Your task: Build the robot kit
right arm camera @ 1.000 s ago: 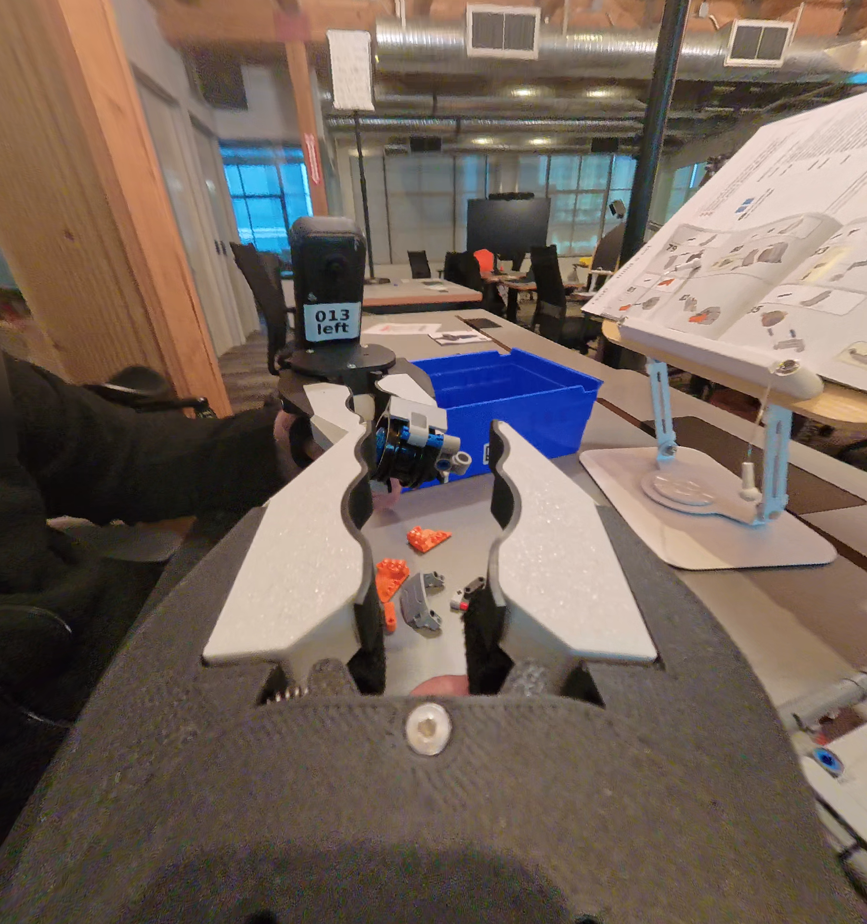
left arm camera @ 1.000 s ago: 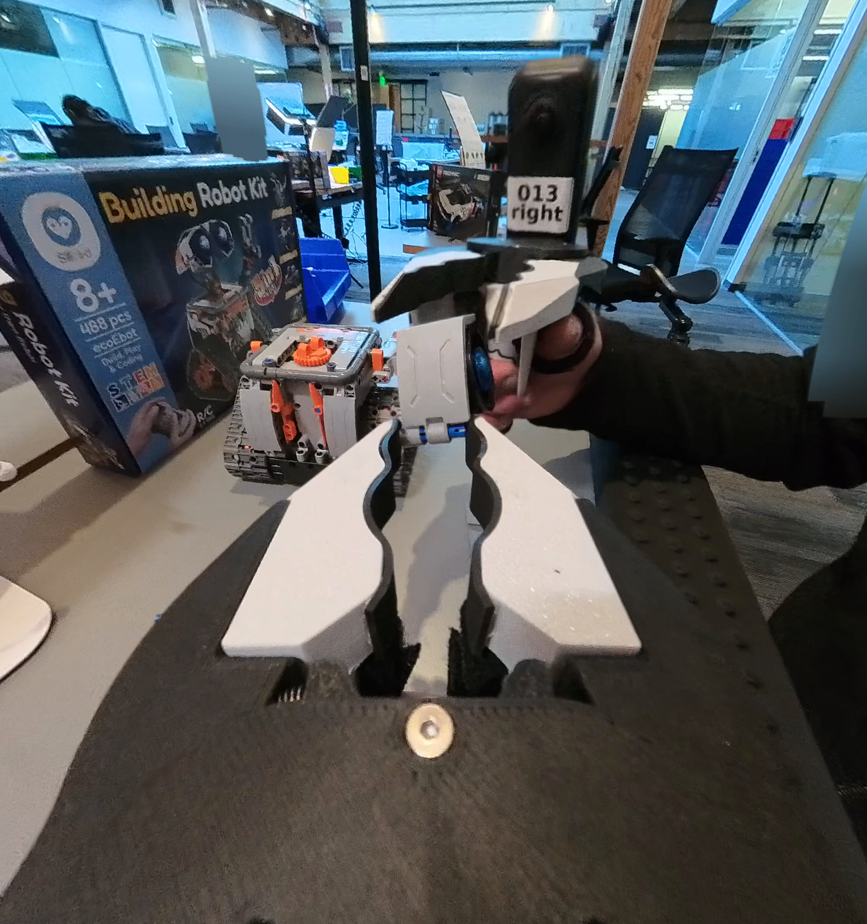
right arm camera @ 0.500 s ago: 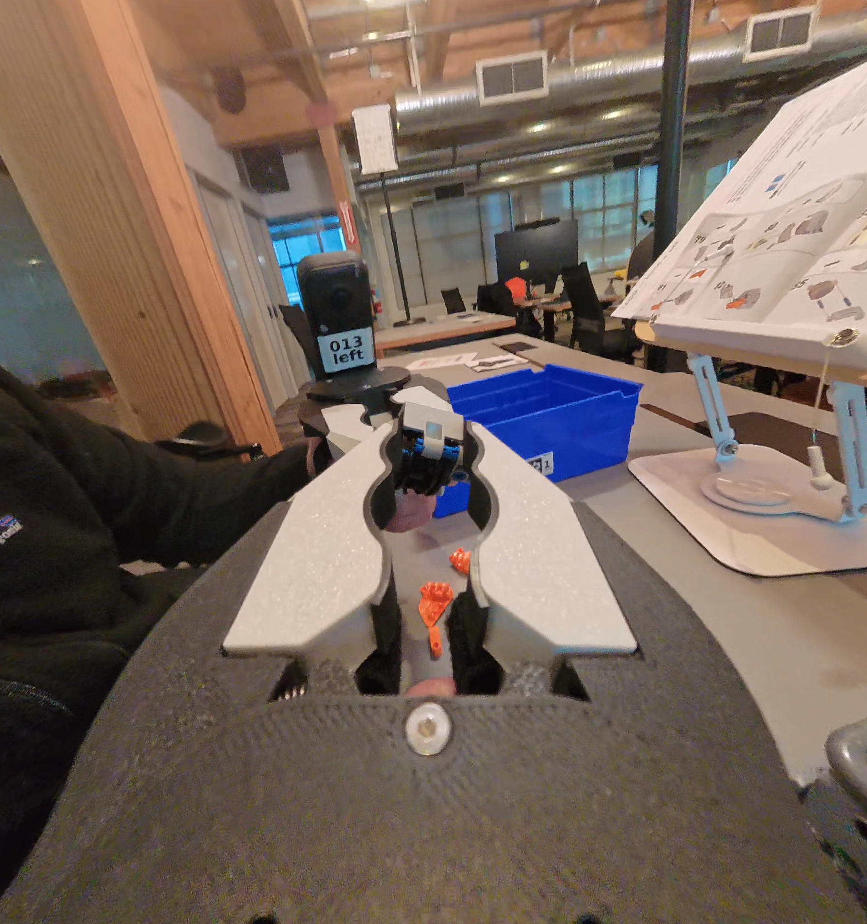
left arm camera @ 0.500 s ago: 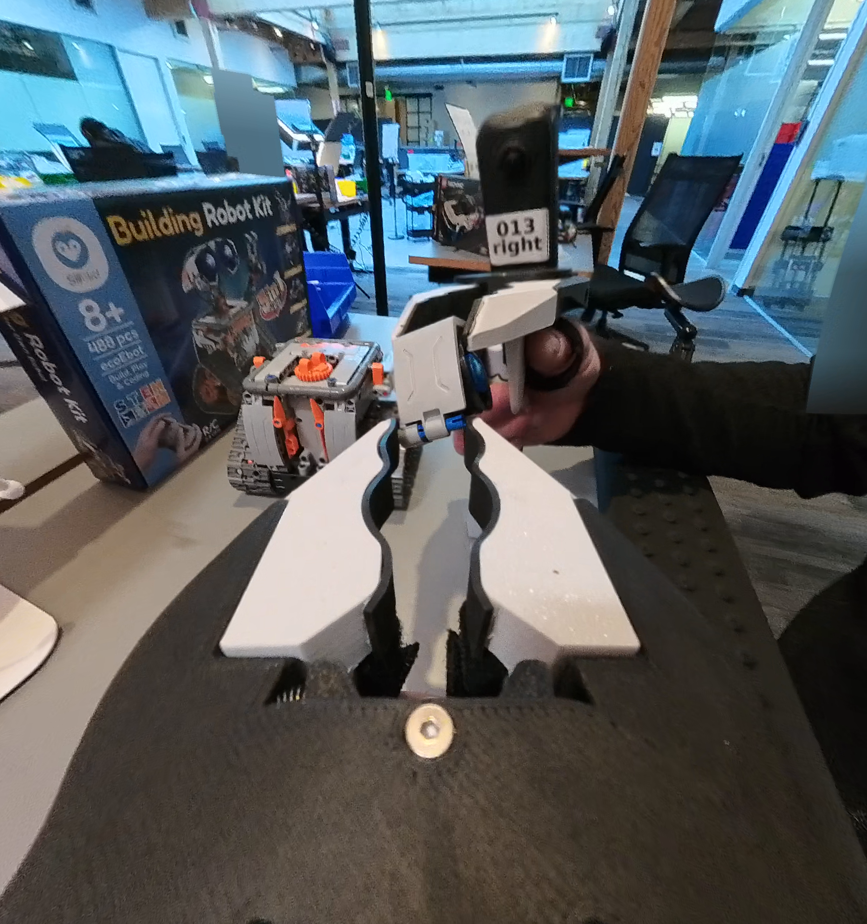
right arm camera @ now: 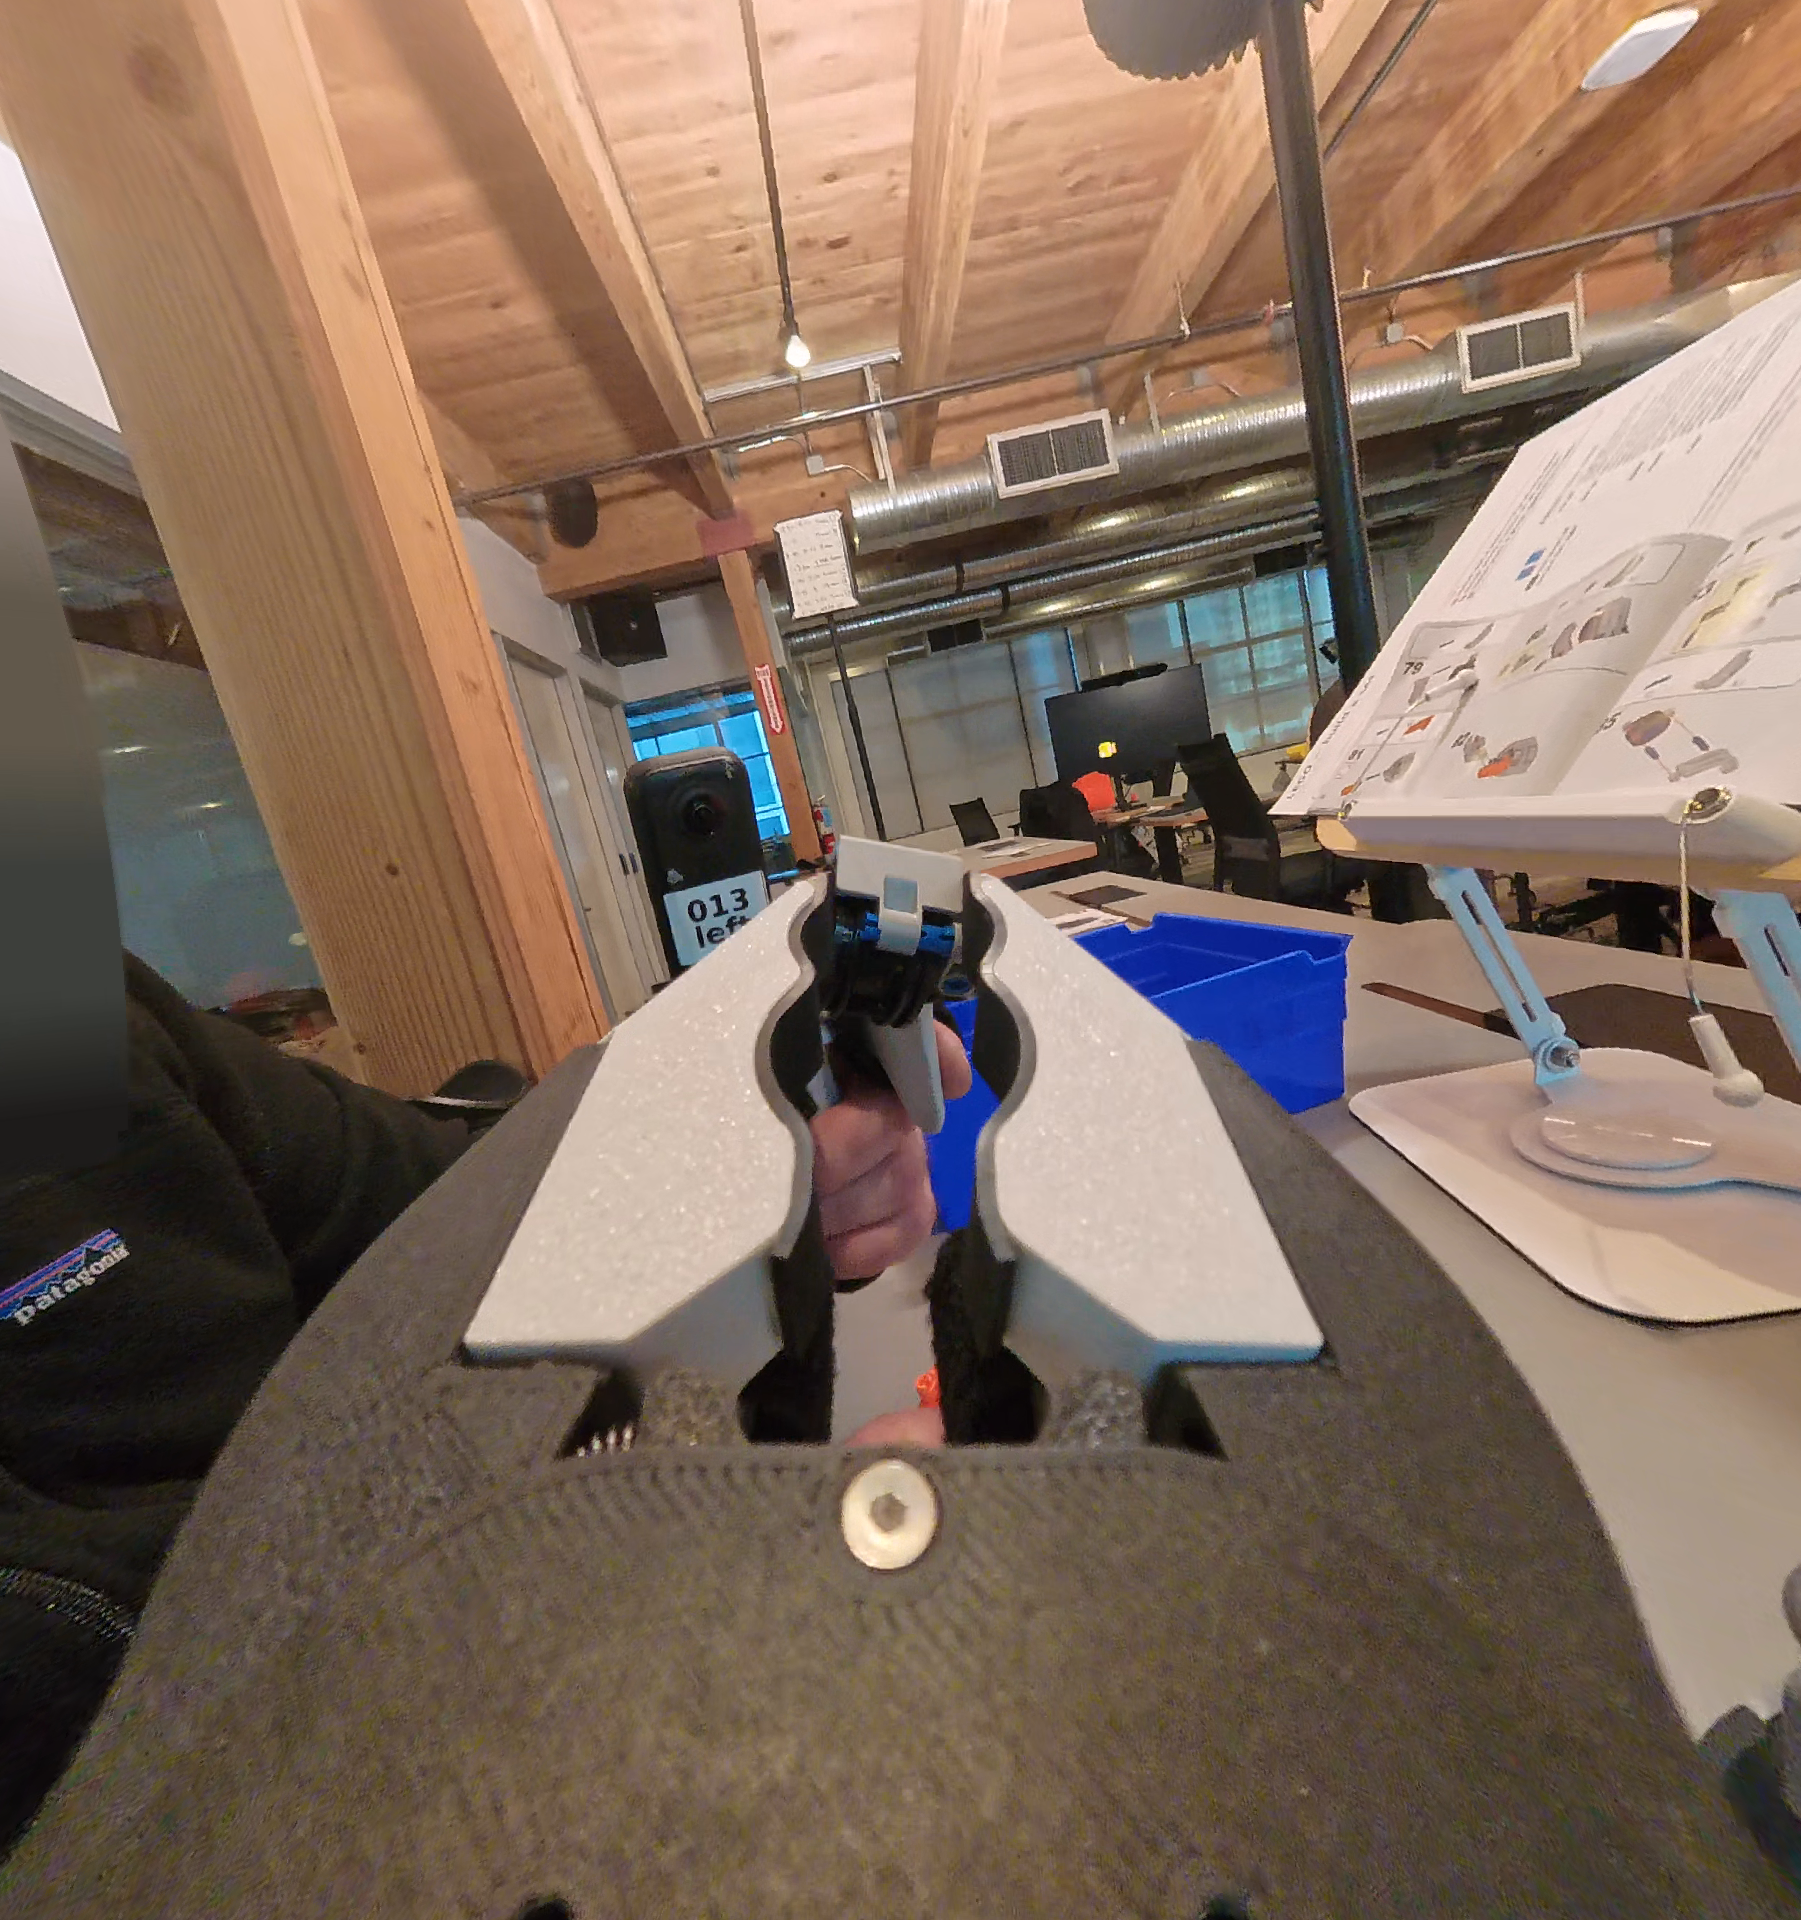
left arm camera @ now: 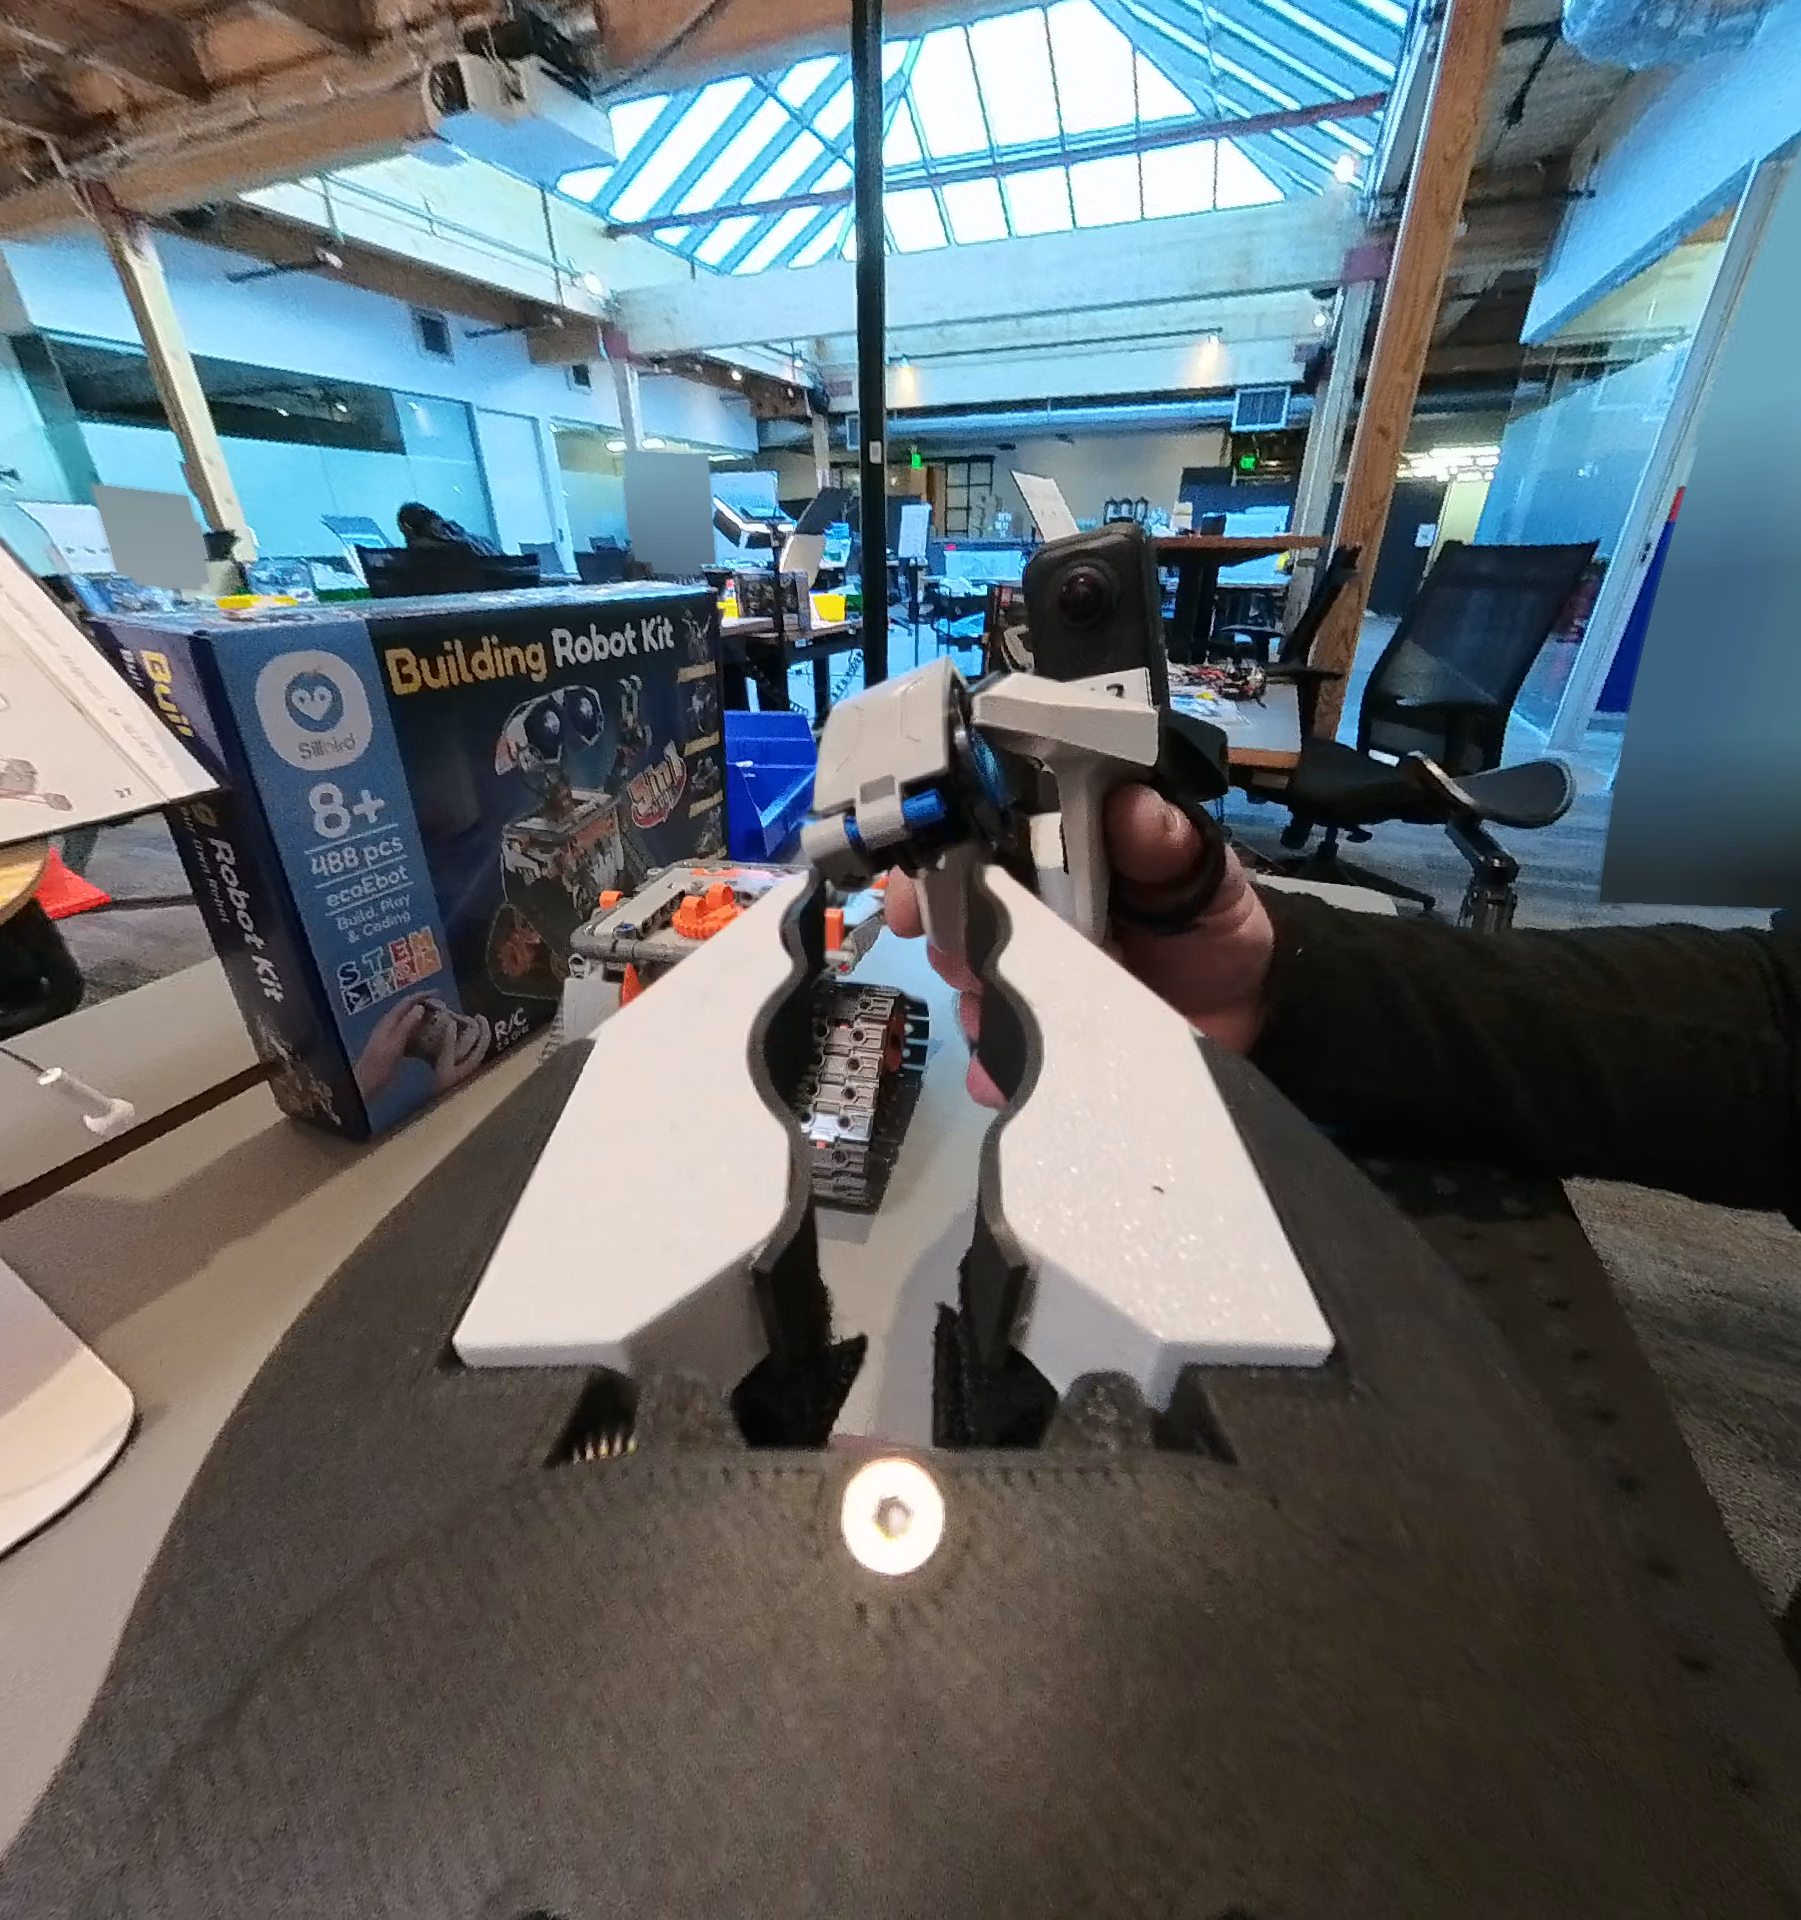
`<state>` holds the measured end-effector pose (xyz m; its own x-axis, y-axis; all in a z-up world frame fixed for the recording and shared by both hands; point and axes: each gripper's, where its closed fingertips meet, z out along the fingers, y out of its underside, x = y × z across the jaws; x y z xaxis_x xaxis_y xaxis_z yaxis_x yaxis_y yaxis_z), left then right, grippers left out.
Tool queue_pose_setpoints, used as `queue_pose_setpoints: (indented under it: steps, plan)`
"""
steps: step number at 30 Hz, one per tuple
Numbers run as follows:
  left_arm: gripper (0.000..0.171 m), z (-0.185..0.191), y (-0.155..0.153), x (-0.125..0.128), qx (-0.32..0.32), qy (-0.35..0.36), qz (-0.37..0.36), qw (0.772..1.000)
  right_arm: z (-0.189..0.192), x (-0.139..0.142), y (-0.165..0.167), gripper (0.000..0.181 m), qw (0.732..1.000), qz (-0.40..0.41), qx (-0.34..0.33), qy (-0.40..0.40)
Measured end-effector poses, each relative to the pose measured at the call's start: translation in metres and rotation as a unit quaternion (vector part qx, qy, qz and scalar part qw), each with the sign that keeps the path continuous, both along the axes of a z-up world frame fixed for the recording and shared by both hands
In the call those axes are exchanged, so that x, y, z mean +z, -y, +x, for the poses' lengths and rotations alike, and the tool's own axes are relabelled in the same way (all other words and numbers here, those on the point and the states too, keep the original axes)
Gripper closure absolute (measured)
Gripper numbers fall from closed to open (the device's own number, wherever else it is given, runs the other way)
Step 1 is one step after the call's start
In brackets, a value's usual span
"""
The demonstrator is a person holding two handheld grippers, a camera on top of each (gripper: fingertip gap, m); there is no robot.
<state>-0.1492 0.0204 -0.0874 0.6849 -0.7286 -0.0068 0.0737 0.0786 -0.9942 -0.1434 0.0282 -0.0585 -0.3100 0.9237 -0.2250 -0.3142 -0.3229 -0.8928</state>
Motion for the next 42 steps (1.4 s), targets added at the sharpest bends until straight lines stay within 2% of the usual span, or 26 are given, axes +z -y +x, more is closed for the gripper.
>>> queue_pose_setpoints:
  steps: [3, 6, 16, 18, 20, 23, 26, 29, 31, 34, 36, 39, 42]
  plan:
    - [0.127, 0.004, -0.002, -0.001, 0.011, 0.0, 0.002, 1.0, 0.0, 0.001, -0.001, 0.16, 1.0, -0.001, -0.008, -0.006]
    - [0.122, 0.005, -0.006, -0.001, 0.023, 0.008, -0.003, 1.0, 0.001, 0.003, -0.002, 0.16, 1.0, -0.003, -0.01, -0.015]
    - [0.133, 0.008, -0.007, 0.002, 0.036, 0.012, 0.016, 0.999, -0.002, -0.003, 0.001, 0.16, 1.0, 0.007, -0.001, -0.007]
    - [0.134, 0.006, -0.008, 0.001, 0.054, -0.021, 0.036, 0.998, -0.003, -0.006, 0.001, 0.158, 1.0, 0.022, -0.006, 0.005]
    - [0.134, 0.004, -0.009, 0.0, 0.092, -0.083, 0.076, 0.989, -0.002, -0.008, 0.0, 0.156, 0.999, 0.041, -0.013, 0.014]
    - [0.136, 0.001, -0.013, -0.003, 0.138, -0.158, 0.105, 0.972, -0.001, -0.008, 0.0, 0.144, 0.991, 0.118, -0.057, 0.038]
    - [0.136, -0.007, -0.017, -0.007, 0.19, -0.259, 0.151, 0.935, 0.002, -0.009, 0.003, 0.142, 0.96, 0.24, -0.126, 0.067]
    - [0.136, -0.009, -0.017, -0.011, 0.21, -0.334, 0.183, 0.9, 0.001, -0.012, 0.006, 0.145, 0.911, 0.353, -0.192, 0.094]
    - [0.136, -0.008, -0.017, -0.013, 0.213, -0.356, 0.191, 0.89, -0.002, -0.016, 0.007, 0.146, 0.874, 0.416, -0.225, 0.114]
    - [0.137, -0.009, -0.018, -0.016, 0.218, -0.386, 0.196, 0.875, -0.01, -0.031, 0.01, 0.146, 0.82, 0.496, -0.24, 0.154]
    - [0.137, -0.008, -0.018, -0.024, 0.211, -0.431, 0.207, 0.853, -0.013, -0.039, 0.011, 0.146, 0.795, 0.529, -0.244, 0.17]
    - [0.138, -0.007, -0.017, -0.037, 0.197, -0.495, 0.232, 0.814, -0.013, -0.049, 0.013, 0.149, 0.767, 0.564, -0.236, 0.192]
    - [0.138, -0.006, -0.014, -0.043, 0.179, -0.518, 0.236, 0.802, -0.011, -0.06, 0.017, 0.153, 0.761, 0.575, -0.207, 0.216]
